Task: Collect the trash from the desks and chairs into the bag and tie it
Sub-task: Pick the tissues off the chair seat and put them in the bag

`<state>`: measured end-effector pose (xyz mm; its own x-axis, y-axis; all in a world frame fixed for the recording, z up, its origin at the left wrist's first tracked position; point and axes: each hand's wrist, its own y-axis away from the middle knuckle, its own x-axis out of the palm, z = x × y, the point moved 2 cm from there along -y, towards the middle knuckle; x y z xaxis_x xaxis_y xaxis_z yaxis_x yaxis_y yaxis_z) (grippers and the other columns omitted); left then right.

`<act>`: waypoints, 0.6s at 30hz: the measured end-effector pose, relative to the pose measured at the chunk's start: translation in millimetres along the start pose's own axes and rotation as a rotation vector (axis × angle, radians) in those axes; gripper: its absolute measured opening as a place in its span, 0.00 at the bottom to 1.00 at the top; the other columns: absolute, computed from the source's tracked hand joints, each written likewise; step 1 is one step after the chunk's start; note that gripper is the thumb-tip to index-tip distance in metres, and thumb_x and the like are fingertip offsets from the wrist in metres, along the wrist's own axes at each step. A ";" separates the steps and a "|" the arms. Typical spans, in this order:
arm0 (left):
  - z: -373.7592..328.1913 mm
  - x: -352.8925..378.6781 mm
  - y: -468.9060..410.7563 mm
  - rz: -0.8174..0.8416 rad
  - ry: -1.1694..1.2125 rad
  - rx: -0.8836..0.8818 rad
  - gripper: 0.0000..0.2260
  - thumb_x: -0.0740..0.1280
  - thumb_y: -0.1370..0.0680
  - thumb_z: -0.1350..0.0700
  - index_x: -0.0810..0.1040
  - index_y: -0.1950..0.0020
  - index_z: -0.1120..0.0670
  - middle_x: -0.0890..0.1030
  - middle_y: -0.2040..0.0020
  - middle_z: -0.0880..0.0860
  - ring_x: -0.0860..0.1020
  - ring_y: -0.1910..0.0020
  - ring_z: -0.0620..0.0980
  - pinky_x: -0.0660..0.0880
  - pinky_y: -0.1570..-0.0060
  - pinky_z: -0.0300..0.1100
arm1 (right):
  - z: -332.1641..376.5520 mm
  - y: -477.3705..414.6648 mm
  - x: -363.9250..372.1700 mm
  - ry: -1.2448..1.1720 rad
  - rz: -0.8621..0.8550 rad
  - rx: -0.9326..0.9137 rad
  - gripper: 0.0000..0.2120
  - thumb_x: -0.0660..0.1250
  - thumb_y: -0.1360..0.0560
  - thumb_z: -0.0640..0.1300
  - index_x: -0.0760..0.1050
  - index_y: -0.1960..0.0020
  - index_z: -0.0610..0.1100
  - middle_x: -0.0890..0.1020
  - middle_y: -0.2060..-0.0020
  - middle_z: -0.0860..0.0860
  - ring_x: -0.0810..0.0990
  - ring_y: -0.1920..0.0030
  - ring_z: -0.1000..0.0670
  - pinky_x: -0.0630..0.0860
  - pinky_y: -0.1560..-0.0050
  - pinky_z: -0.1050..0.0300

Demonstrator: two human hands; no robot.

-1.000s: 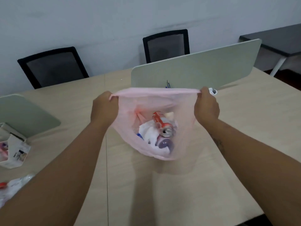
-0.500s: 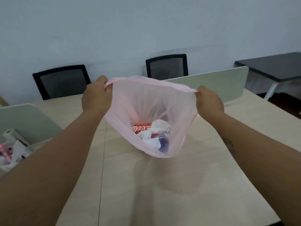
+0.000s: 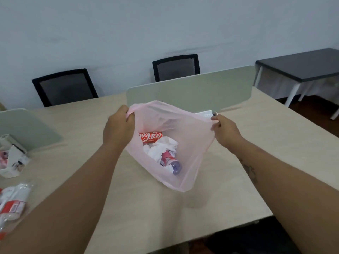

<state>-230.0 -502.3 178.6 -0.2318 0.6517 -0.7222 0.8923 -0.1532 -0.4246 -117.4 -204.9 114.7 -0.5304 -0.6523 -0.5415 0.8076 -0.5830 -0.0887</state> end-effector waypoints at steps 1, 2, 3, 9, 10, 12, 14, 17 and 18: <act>-4.9 8.9 11.7 0.019 0.009 0.000 0.07 0.58 0.21 0.53 0.68 0.57 0.54 0.75 0.61 0.57 0.73 0.60 0.61 0.70 0.63 0.50 | -10.3 8.4 -3.8 -0.015 0.014 0.016 0.16 0.57 0.22 0.37 0.74 0.38 0.48 0.81 0.52 0.44 0.76 0.58 0.45 0.74 0.57 0.54; -9.4 18.0 23.3 0.046 0.015 0.004 0.07 0.58 0.20 0.53 0.68 0.57 0.54 0.76 0.61 0.58 0.74 0.60 0.62 0.71 0.62 0.50 | -19.7 17.5 -8.0 -0.001 0.028 0.031 0.16 0.59 0.21 0.38 0.72 0.35 0.48 0.80 0.52 0.46 0.76 0.56 0.46 0.72 0.57 0.56; -12.4 27.7 34.0 0.082 0.017 0.010 0.07 0.59 0.21 0.52 0.68 0.56 0.53 0.77 0.60 0.59 0.74 0.60 0.62 0.71 0.61 0.51 | -28.7 27.1 -11.3 0.029 0.044 0.037 0.18 0.61 0.21 0.41 0.70 0.32 0.49 0.79 0.50 0.47 0.76 0.53 0.46 0.72 0.56 0.57; -25.7 89.6 100.9 0.347 0.028 0.049 0.09 0.63 0.22 0.43 0.68 0.52 0.47 0.79 0.59 0.55 0.77 0.59 0.60 0.74 0.58 0.49 | -81.0 98.0 -23.9 0.232 0.172 0.082 0.19 0.66 0.23 0.49 0.71 0.33 0.48 0.76 0.43 0.47 0.75 0.44 0.48 0.73 0.44 0.53; -26.9 100.7 112.5 0.398 0.015 0.063 0.10 0.64 0.23 0.43 0.68 0.51 0.46 0.79 0.59 0.55 0.77 0.59 0.60 0.74 0.59 0.49 | -88.2 110.9 -26.1 0.265 0.177 0.094 0.15 0.65 0.23 0.51 0.74 0.38 0.48 0.78 0.45 0.49 0.76 0.47 0.49 0.74 0.45 0.52; -26.0 122.0 134.9 0.492 -0.027 0.115 0.11 0.65 0.24 0.42 0.68 0.47 0.45 0.80 0.58 0.54 0.78 0.59 0.59 0.75 0.59 0.48 | -99.4 137.5 -30.7 0.333 0.171 0.128 0.10 0.63 0.24 0.53 0.78 0.51 0.47 0.81 0.53 0.51 0.79 0.52 0.48 0.77 0.50 0.50; -21.8 142.2 153.6 0.578 -0.090 0.192 0.15 0.64 0.24 0.39 0.67 0.43 0.44 0.79 0.57 0.52 0.79 0.60 0.57 0.76 0.60 0.47 | -108.6 164.0 -35.5 0.396 0.187 0.153 0.14 0.61 0.24 0.55 0.75 0.58 0.45 0.81 0.59 0.49 0.80 0.57 0.45 0.78 0.55 0.50; -8.6 169.9 174.9 0.670 -0.181 0.286 0.17 0.63 0.23 0.40 0.67 0.40 0.47 0.78 0.57 0.52 0.79 0.60 0.57 0.75 0.61 0.45 | -115.4 201.3 -40.4 0.521 0.272 0.194 0.16 0.59 0.22 0.57 0.74 0.58 0.46 0.79 0.62 0.50 0.78 0.61 0.46 0.76 0.61 0.52; -3.5 178.6 181.8 0.698 -0.202 0.311 0.17 0.62 0.22 0.40 0.66 0.40 0.48 0.78 0.57 0.53 0.78 0.61 0.57 0.76 0.61 0.45 | -116.3 211.8 -40.8 0.575 0.293 0.210 0.16 0.58 0.22 0.58 0.73 0.59 0.47 0.78 0.63 0.51 0.78 0.63 0.47 0.75 0.63 0.52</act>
<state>-107.8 -411.2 -25.8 0.2494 0.1854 -0.9505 0.7150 -0.6972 0.0516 105.3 -245.4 20.8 -0.0286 -0.4700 -0.8822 0.7993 -0.5408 0.2622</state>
